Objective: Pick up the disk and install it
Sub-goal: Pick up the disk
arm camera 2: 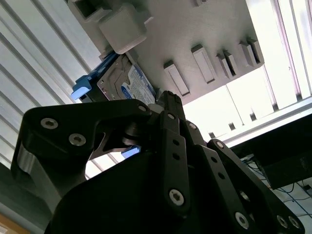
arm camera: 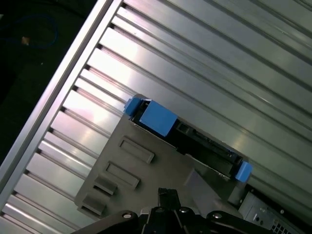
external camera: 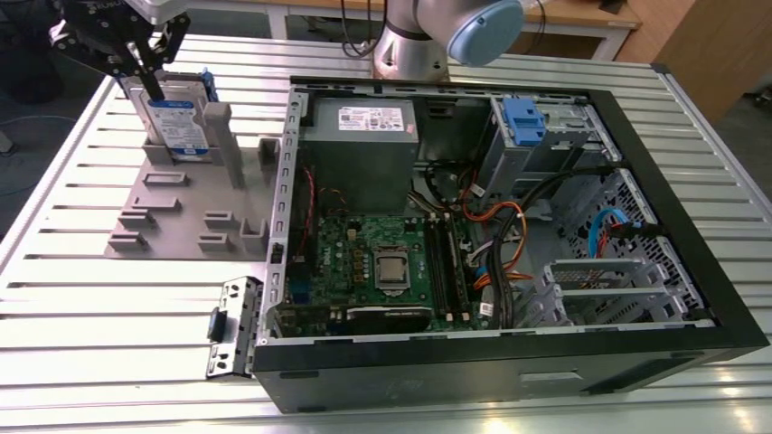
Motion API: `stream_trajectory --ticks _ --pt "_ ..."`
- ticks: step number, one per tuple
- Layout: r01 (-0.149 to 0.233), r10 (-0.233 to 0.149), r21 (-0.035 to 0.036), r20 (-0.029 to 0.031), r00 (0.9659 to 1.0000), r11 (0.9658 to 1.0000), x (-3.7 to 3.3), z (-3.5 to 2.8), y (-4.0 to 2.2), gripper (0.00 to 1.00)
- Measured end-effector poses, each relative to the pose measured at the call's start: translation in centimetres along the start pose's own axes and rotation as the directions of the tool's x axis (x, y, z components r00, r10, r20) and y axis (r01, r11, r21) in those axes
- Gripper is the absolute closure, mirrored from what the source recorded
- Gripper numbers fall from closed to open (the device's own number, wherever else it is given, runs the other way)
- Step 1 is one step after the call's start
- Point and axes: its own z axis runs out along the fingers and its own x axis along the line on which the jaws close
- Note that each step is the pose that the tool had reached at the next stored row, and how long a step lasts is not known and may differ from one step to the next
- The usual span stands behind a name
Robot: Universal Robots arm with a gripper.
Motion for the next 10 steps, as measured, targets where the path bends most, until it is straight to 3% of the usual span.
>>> stream_trajectory --ticks 10 --pt "0.022 -0.022 -0.0007 -0.0001 0.9998 0.9998 0.0 0.0 0.0 0.9"
